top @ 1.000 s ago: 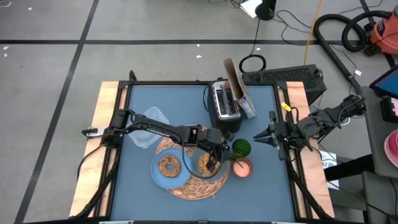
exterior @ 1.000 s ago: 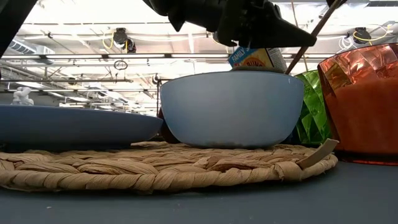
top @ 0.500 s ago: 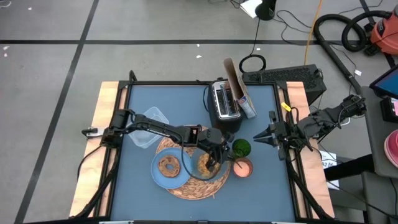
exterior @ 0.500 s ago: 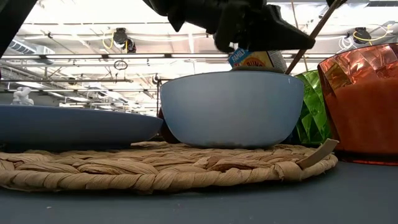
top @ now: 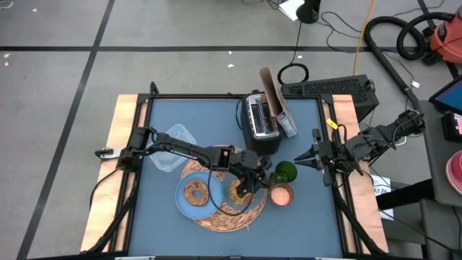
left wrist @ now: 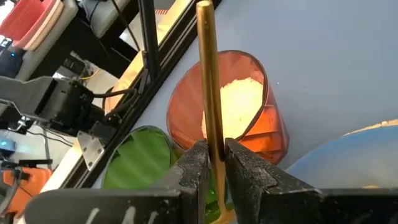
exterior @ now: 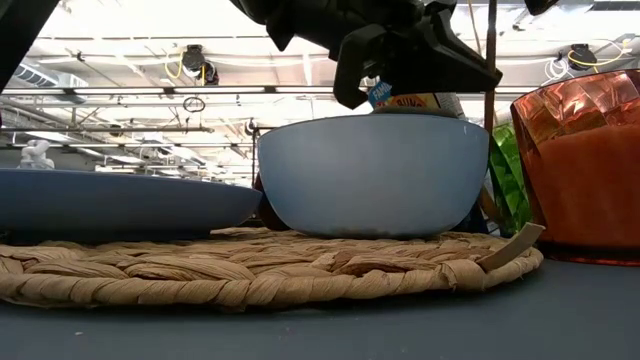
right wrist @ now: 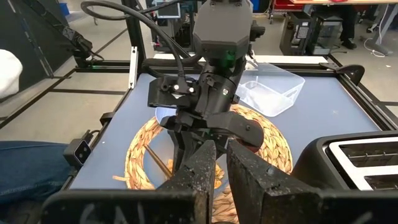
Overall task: Arrange a breakfast setting
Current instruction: Put the gold spoon on the right side of the blue bowl
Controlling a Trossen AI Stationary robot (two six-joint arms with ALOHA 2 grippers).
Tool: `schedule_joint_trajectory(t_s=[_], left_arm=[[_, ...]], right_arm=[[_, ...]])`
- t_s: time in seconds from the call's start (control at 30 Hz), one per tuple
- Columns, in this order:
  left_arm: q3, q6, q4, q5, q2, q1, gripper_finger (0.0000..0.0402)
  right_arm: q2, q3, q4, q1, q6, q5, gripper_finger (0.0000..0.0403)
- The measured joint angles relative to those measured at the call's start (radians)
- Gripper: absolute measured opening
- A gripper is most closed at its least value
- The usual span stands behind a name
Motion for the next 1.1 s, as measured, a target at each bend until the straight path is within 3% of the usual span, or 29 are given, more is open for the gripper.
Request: schedule_joint_trajectory(t_s=[0.2, 0.43, 0.8, 1.03, 1.1], left_arm=[[0.0, -0.003, -0.001, -0.025, 0.0, 0.0, 0.0057], [0.0, -0.089, -0.014, -0.191, 0.0, -0.005, 0.0058], [0.0, -0.233, -0.046, -0.319, 0.0, -0.04, 0.0033], [0.0, -0.208, -0.074, -0.57, 0.0, -0.088, 0.0031], [0.0, -0.193, -0.074, -0.599, 0.0, -0.099, 0.0031]], right_arm=[[0.0, 0.0, 0.0, 0.0, 0.0, 0.0, 0.0034], [0.0, 0.0, 0.0, 0.0, 0.0, 0.0, 0.0034], [0.0, 0.0, -0.001, 0.0, 0.0, 0.0, 0.0034], [0.0, 0.0, -0.001, 0.0, -0.003, 0.0, 0.0034], [0.0, 0.0, -0.001, 0.0, -0.011, 0.0, 0.0034]])
